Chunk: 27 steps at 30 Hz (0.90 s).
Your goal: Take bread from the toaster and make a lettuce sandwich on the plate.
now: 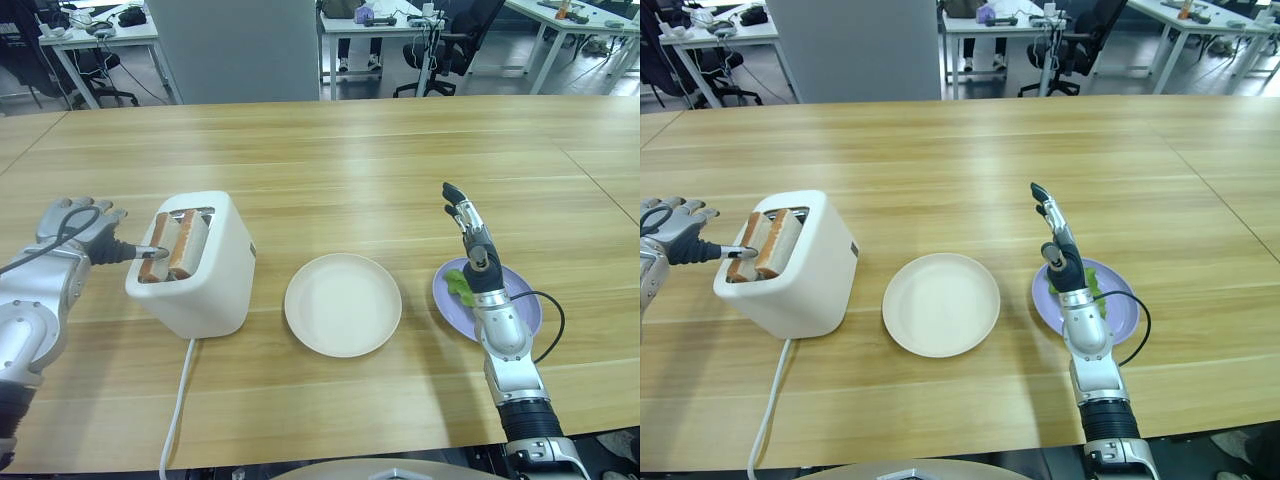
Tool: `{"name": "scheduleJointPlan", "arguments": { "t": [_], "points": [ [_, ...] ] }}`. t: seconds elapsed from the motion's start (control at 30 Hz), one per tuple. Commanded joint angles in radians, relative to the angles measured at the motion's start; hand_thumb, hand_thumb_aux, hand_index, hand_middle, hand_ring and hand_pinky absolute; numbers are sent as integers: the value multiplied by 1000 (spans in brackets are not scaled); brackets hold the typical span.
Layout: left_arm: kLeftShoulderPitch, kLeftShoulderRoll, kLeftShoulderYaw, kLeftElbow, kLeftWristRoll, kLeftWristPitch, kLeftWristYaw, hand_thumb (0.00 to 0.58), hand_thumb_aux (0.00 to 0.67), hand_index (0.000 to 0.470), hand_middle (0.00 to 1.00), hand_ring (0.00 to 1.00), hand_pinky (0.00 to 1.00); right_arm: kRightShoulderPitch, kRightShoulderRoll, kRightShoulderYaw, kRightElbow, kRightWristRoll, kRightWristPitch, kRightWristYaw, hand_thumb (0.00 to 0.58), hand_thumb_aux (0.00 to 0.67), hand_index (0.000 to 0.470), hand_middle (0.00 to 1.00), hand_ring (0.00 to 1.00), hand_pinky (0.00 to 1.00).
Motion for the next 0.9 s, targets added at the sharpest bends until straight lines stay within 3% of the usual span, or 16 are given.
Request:
{"name": "scheduleJointPlan", "arguments": {
  "t": [0.03, 0.53, 0.57, 0.6, 0.63, 0.7, 0.73, 0.77, 0.8, 0.9],
  "points": [
    [-31, -47, -52, 4, -15, -24, 6, 0, 0, 0, 0, 0, 0, 7, -3, -4, -2, 6, 12, 4, 0, 0, 0, 0, 0, 0],
    [-79, -166, -76, -4, -70, -10, -3, 0, 0, 0, 0, 0, 0, 16, -7, -4, -19, 5, 15, 9, 0, 0, 0, 0, 0, 0],
    [-80, -170, -74, -5, -76, -3, -7, 71, 42, 29, 0, 0, 0, 17, -8, -5, -20, 5, 16, 10, 0, 0, 0, 0, 0, 0],
    [-80, -174, -73, -5, -81, 2, -12, 328, 229, 157, 0, 0, 0, 18, -8, -5, -21, 5, 16, 10, 0, 0, 0, 0, 0, 0],
    [-81, -179, -72, -6, -86, 7, -15, 328, 229, 157, 0, 0, 0, 18, -8, -6, -22, 5, 16, 10, 0, 0, 0, 0, 0, 0],
    [-80, -189, -67, -12, -97, 19, -19, 509, 436, 299, 0, 0, 0, 19, -9, -7, -23, 5, 16, 10, 0, 0, 0, 0, 0, 0],
    [-77, -199, -62, -19, -105, 28, -19, 559, 541, 372, 0, 0, 0, 19, -9, -7, -23, 5, 16, 10, 0, 0, 0, 0, 0, 0],
    [-75, -210, -58, -27, -114, 37, -15, 559, 541, 372, 0, 0, 0, 19, -9, -6, -22, 5, 16, 10, 0, 0, 0, 0, 0, 0],
    [-72, -219, -54, -36, -118, 45, -12, 580, 670, 460, 0, 0, 0, 19, -10, -6, -22, 5, 16, 11, 0, 0, 0, 0, 0, 0],
    [-69, -250, -39, -62, -126, 73, 7, 580, 670, 460, 12, 12, 12, 22, -12, -6, -25, 6, 16, 11, 0, 0, 0, 0, 0, 0]
  ]
}}
